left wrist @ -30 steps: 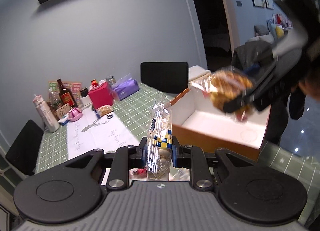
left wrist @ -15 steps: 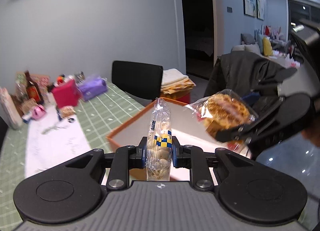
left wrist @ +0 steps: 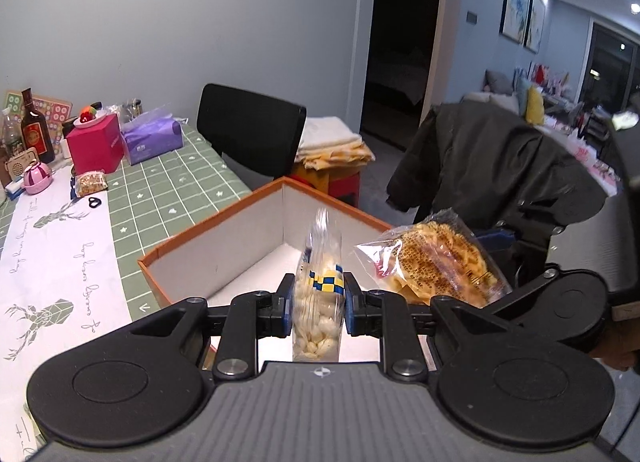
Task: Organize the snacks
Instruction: 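Carry both bags into the orange box and open both tools to release, then grasp the green raisin pack with the left tool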
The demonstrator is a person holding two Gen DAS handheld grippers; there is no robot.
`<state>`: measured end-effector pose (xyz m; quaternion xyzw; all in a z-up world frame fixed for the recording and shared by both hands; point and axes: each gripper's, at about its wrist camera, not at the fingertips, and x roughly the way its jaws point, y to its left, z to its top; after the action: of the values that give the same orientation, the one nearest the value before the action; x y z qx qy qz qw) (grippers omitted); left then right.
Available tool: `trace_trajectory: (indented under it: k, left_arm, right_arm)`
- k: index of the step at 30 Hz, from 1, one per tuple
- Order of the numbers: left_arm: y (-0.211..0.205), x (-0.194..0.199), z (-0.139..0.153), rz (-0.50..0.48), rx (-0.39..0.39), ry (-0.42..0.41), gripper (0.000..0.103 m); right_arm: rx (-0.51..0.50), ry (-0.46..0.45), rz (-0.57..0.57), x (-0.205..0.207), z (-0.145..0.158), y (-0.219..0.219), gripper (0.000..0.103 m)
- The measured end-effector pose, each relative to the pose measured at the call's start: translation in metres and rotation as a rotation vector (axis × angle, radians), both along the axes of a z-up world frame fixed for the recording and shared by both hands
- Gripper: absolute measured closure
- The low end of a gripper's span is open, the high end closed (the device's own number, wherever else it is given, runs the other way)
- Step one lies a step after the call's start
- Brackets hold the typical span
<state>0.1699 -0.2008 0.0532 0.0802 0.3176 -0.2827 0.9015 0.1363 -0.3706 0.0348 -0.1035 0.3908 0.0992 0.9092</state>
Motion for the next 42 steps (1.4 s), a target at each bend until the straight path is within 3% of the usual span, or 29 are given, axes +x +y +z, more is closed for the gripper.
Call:
trace_trajectory:
  k: [4,9,20,25,30,42]
  left_arm:
    - [-0.014,0.000,-0.017,-0.021,0.071,-0.021,0.077]
    - [-0.020,0.003,-0.032,-0.028,0.091,0.007,0.077]
    - [-0.017,0.001,-0.044,-0.023,0.087,0.048,0.077]
    - [-0.009,-0.001,-0.034,-0.021,0.085,0.038,0.077]
    - [0.016,-0.003,-0.016,-0.009,0.073,0.015,0.070]
    - [0.130,-0.034,0.003,0.083,0.047,0.002,0.047]
  right_arm:
    - [-0.059,0.009,0.036,0.002,-0.008,0.011,0.029]
    - [-0.122,0.032,0.073,0.007,-0.022,0.021,0.029]
    - [-0.192,0.065,0.097,0.010,-0.038,0.029,0.029]
    - [-0.184,0.086,0.093,0.009,-0.042,0.029,0.028]
    - [-0.115,0.075,0.068,0.004,-0.034,0.024,0.020]
    - [0.008,-0.018,0.001,-0.007,-0.001,0.030,0.019]
